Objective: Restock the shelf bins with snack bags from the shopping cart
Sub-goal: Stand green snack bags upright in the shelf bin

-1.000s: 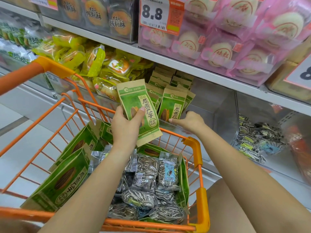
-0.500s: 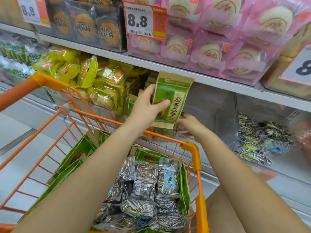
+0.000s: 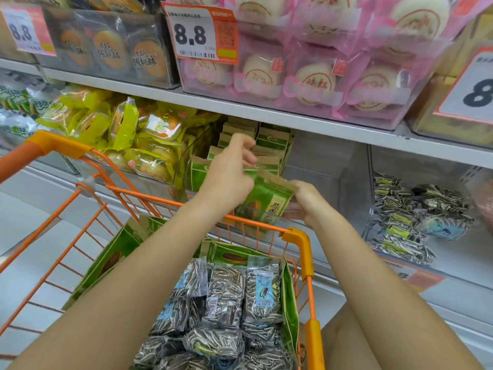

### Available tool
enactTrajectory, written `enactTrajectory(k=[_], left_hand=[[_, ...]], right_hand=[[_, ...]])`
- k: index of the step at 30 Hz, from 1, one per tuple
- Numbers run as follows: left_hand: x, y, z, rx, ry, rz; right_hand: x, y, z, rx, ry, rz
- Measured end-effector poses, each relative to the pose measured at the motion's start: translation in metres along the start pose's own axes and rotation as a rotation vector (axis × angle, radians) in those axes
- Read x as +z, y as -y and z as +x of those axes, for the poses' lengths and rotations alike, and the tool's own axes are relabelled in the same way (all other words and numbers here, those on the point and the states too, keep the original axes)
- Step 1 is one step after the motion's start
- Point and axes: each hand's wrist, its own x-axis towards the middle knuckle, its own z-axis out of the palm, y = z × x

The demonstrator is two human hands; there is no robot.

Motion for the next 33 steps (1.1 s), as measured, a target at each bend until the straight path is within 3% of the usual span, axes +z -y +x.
enactTrajectory(k=[2,7,12,15,19,23,28,33], left_hand=[[-0.004,-0.01,0.003,0.172,-0.034,0.214],[0.008,-0.017,0.014,0.406,0.346,0.77],[0.008,-0.009,0.022,0.458,0.28,1.132],[0.008,-0.007,0.028,0.428,0.283,1.209],[0.012,-0.009,0.041,0.324,0.438,1.211],[0.011,-0.01,0.05,0.289,0.513,1.158],[0.018,-0.006,0.042,0.384,0.436,1.169],[0.017,0.003,0.04,0.478,0.341,1.282]], right_hand=[[0.0,0.0,0.0,0.006,-0.008,0.005],[0.0,0.003,-0.004,0.035,0.015,0.025],[0.0,0.005,-0.009,0.082,0.026,-0.001],[0.001,0.005,-0.008,0.1,0.023,-0.034],[0.002,0.003,-0.004,0.136,0.044,-0.016],[-0.004,0.004,0.005,0.195,0.039,0.135],[-0.009,0.012,0.015,0.314,0.112,0.446],[0.001,0.015,0.012,0.242,0.179,0.394]])
